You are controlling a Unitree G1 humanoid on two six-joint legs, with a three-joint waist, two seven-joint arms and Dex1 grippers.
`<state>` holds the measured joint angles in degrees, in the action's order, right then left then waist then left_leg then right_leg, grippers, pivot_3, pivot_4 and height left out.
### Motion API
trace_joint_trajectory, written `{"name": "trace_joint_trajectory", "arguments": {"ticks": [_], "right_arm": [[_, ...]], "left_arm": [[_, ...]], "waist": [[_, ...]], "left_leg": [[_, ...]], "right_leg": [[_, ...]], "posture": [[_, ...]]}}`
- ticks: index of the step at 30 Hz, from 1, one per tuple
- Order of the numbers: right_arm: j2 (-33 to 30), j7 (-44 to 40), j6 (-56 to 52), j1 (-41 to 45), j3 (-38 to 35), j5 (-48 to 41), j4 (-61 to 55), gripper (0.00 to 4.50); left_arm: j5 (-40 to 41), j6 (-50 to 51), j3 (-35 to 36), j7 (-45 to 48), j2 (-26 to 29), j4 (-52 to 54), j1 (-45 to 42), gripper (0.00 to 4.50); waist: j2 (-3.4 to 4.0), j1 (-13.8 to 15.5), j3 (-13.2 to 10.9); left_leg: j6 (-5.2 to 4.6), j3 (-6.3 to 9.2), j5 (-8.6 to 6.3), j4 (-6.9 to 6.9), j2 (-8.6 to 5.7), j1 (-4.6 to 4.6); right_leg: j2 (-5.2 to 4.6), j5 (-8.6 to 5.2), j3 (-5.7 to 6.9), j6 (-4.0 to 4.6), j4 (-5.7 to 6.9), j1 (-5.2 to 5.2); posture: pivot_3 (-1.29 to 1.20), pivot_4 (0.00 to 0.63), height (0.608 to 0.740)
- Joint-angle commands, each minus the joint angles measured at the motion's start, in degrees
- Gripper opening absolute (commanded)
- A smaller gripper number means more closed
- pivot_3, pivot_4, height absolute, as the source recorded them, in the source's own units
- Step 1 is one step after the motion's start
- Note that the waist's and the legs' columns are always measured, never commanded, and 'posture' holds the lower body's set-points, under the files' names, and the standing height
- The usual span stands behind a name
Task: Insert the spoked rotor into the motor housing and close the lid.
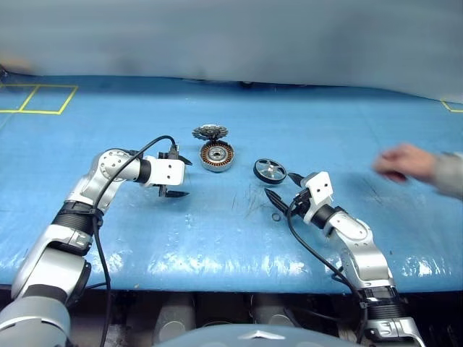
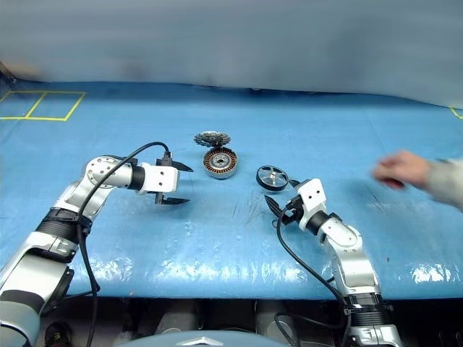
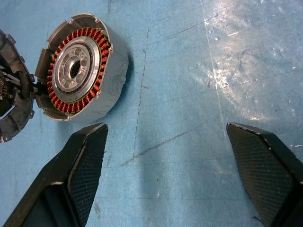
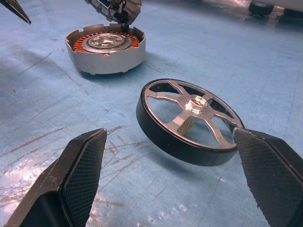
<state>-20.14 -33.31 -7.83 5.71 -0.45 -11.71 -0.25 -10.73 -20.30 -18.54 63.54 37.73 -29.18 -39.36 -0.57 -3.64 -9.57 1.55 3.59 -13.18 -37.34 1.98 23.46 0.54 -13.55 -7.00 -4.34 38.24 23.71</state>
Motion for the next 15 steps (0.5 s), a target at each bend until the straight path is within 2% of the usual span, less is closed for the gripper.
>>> {"name": "trace_joint_trajectory", "arguments": {"ticks": [1, 8, 15], "right_arm": [[-0.32, -0.28, 0.69, 1.07, -0.02, 0.06, -0.34, 4.50], [0.57, 0.84, 1.63, -0.14, -0.37, 0.15, -0.84, 4.50], [1.15, 2.64, 2.40, -2.81, -1.14, -0.01, -2.70, 4.50]], "left_arm": [[-0.75, -0.80, -0.40, -0.11, -1.45, -2.21, -4.53, 4.24], [-7.21, -6.52, -6.20, -0.05, -7.27, -19.53, -17.85, 4.24], [-12.35, -10.76, -9.92, -1.03, -12.46, -32.86, -26.36, 4.24]], "waist": [[0.00, 0.13, 0.00], [-0.01, 0.07, 0.00], [-0.02, -0.18, -0.01]], "left_leg": [[0.00, 0.00, 0.00, -0.01, 0.00, -0.01], [0.00, 0.02, 0.00, -0.07, -0.11, 0.03], [-0.02, 0.08, -0.01, -0.05, -0.17, 0.12]], "right_leg": [[0.00, 0.00, 0.00, 0.00, 0.00, -0.01], [-0.03, 0.05, -0.02, -0.09, -0.07, -0.06], [-0.06, 0.05, -0.03, -0.09, -0.11, -0.01]], "posture": [[0.00, 0.150, 0.740], [0.00, 0.150, 0.740], [0.00, 0.150, 0.740]]}}
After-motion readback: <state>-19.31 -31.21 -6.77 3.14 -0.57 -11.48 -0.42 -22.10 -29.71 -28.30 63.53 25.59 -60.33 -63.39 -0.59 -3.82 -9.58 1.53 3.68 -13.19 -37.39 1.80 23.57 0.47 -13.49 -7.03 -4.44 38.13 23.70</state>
